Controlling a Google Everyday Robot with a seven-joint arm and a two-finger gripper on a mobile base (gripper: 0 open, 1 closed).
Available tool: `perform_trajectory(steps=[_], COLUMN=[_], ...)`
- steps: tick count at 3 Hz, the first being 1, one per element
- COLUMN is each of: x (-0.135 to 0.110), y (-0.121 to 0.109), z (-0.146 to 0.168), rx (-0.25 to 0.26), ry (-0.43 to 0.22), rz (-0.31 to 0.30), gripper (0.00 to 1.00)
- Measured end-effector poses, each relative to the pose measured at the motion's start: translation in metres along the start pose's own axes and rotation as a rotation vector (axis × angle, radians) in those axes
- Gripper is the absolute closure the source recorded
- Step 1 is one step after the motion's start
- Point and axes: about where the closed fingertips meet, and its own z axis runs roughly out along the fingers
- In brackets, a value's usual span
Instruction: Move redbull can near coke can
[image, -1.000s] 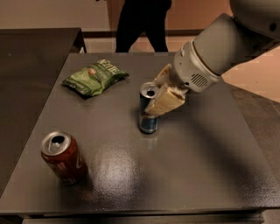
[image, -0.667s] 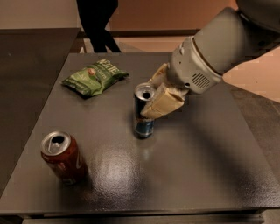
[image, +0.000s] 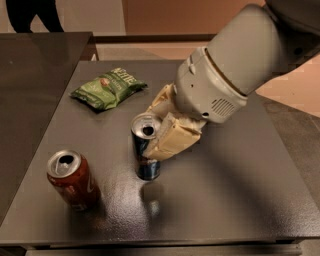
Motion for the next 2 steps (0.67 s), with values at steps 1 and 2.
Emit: perform_trajectory(steps=[1,2], x=[-0.017,-0.03], y=[0.017,0.022], z=[0.014,0.026], rx=[-0.052,-0.077], ry=[-0.004,-0.002], rz=[-0.041,-0.058], gripper=[1.0,1.0])
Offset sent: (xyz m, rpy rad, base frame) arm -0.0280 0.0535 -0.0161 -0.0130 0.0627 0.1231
